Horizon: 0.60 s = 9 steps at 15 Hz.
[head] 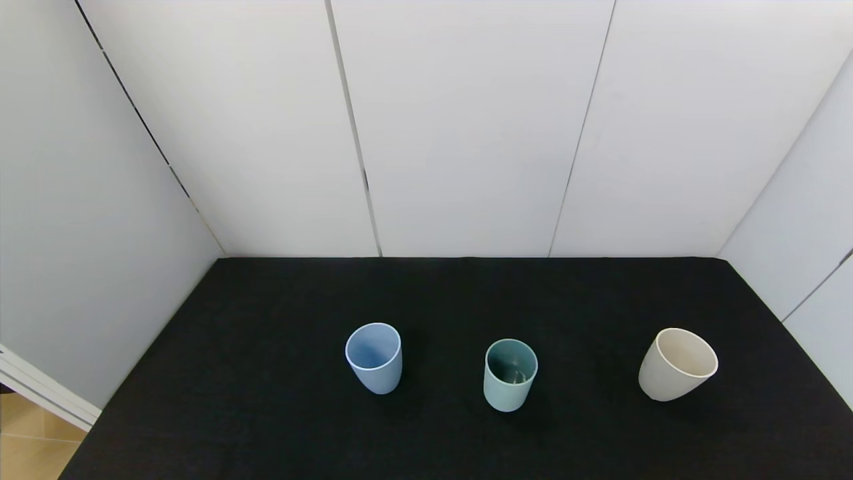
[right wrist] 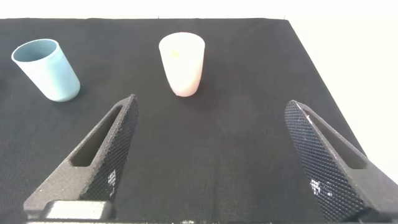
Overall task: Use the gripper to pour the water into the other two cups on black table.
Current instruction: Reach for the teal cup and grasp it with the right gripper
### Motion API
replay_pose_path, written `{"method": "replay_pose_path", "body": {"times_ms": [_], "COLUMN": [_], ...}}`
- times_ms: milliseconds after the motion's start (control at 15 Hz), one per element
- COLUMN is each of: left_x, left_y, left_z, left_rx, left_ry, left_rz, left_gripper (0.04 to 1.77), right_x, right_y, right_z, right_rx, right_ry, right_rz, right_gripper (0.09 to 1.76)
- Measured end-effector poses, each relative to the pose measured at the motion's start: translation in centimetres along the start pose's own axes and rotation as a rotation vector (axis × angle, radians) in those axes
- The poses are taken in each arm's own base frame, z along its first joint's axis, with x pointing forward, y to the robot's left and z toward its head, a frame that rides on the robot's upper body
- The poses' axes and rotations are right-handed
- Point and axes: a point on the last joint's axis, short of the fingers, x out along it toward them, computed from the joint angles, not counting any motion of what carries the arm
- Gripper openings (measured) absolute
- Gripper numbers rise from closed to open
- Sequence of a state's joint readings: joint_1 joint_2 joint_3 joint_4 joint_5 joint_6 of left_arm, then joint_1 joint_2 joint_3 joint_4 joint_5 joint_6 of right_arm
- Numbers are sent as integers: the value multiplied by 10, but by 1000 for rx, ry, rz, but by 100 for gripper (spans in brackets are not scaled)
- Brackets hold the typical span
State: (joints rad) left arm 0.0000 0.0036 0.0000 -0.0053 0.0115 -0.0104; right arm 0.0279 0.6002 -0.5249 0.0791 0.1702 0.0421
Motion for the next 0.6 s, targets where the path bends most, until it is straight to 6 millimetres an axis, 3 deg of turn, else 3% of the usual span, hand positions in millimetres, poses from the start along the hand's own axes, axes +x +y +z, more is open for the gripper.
{"method": "replay_pose_path", "body": {"times_ms": [600], "left_x": [0], "left_y": [0], "left_z": [0], "left_rx": [0], "left_ry": [0], "left_rz": [0], "left_gripper": [172], "right_x": [0], "right_y": [0], "right_z": [0], "right_rx": [0], "right_ry": [0], "right_rz": [0], "right_gripper": [171]}}
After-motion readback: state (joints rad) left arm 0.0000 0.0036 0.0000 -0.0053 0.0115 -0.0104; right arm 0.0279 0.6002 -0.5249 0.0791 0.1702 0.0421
